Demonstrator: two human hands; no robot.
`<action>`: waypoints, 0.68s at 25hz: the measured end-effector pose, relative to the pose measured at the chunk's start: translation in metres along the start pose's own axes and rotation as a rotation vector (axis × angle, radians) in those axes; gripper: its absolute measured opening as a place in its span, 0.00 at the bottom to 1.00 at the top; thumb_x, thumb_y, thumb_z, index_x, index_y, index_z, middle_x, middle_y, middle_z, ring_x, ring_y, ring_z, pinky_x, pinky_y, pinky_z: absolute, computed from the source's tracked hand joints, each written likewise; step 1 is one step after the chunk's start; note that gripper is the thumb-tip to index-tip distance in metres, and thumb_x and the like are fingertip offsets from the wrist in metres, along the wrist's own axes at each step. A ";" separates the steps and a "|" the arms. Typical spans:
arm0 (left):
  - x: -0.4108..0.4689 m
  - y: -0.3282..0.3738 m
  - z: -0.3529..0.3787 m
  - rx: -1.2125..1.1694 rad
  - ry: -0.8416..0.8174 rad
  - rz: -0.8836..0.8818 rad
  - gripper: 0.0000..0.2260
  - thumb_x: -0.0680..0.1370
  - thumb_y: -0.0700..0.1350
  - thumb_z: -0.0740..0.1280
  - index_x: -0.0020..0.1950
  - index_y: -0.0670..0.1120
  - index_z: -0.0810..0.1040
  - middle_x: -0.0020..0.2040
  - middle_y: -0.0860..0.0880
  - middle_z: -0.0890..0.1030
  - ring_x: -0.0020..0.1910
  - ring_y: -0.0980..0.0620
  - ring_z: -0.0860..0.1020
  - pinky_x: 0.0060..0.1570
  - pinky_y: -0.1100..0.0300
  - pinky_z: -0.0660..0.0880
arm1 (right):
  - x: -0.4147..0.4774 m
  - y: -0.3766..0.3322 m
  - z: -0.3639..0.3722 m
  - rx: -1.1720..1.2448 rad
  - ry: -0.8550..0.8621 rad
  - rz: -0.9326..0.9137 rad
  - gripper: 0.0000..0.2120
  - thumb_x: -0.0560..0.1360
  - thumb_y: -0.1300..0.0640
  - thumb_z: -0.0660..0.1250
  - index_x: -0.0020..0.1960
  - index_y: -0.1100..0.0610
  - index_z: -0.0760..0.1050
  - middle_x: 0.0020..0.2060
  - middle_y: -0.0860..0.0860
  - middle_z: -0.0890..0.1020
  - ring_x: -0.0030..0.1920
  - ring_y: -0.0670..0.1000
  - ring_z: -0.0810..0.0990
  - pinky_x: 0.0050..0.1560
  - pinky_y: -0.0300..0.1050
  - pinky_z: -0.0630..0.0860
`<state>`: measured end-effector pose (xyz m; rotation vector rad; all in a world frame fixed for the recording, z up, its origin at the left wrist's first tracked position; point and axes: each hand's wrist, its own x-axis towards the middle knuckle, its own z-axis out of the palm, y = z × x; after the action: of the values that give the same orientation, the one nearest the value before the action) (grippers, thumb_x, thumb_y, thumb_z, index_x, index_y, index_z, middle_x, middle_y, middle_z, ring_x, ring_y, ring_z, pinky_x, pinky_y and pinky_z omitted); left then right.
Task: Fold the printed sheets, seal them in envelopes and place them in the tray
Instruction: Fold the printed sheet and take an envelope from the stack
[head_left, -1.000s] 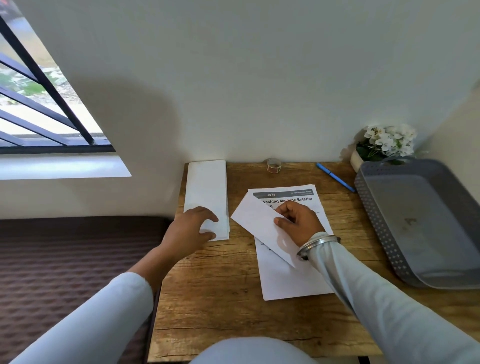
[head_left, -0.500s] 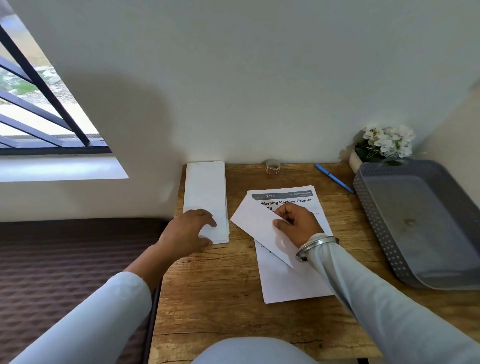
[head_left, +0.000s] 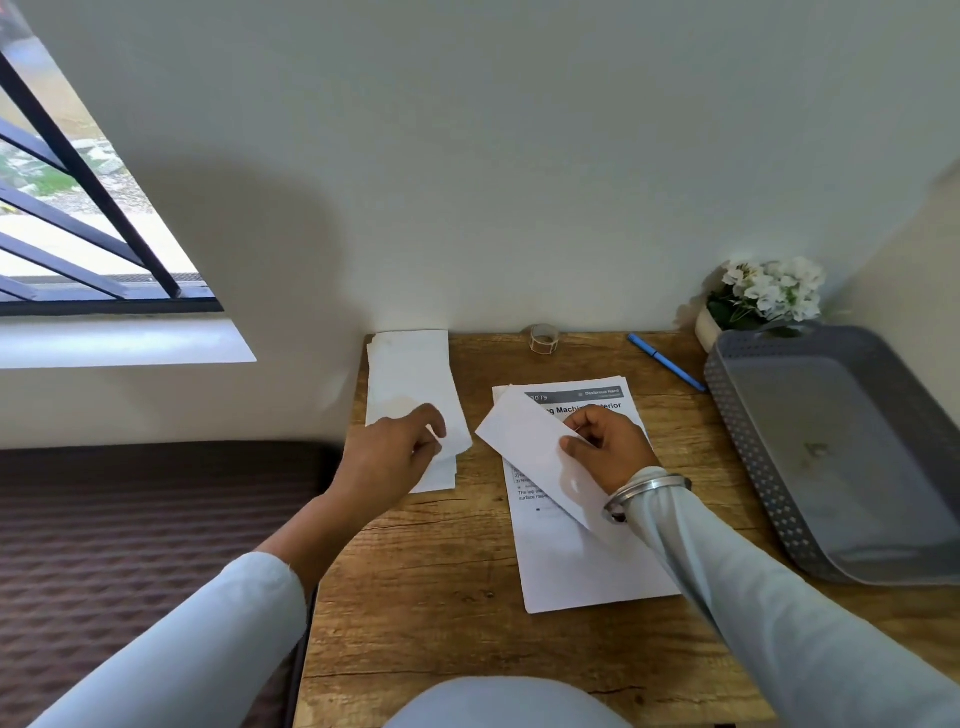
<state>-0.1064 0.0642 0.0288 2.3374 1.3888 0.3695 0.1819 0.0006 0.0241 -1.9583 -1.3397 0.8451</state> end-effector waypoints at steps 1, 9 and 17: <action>0.003 0.006 0.002 -0.009 0.012 0.002 0.06 0.82 0.46 0.66 0.55 0.58 0.77 0.49 0.61 0.83 0.44 0.58 0.81 0.44 0.69 0.75 | 0.000 0.002 -0.003 0.010 0.012 0.006 0.07 0.73 0.60 0.73 0.48 0.50 0.79 0.45 0.49 0.84 0.47 0.51 0.82 0.54 0.50 0.79; 0.015 0.034 0.025 -0.076 0.018 -0.033 0.13 0.77 0.45 0.72 0.61 0.56 0.79 0.65 0.57 0.79 0.62 0.55 0.76 0.64 0.61 0.69 | -0.004 0.018 -0.025 0.055 0.067 0.002 0.09 0.71 0.62 0.73 0.43 0.48 0.78 0.42 0.48 0.85 0.45 0.51 0.83 0.51 0.51 0.80; 0.014 0.059 0.030 0.010 0.025 0.006 0.17 0.76 0.45 0.73 0.63 0.53 0.74 0.63 0.52 0.81 0.54 0.48 0.81 0.57 0.54 0.78 | -0.002 0.027 -0.042 0.038 0.049 -0.004 0.07 0.72 0.61 0.73 0.46 0.51 0.79 0.44 0.48 0.84 0.45 0.50 0.82 0.50 0.48 0.80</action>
<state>-0.0416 0.0453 0.0293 2.3529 1.3992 0.3960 0.2295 -0.0144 0.0286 -1.9340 -1.2894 0.8096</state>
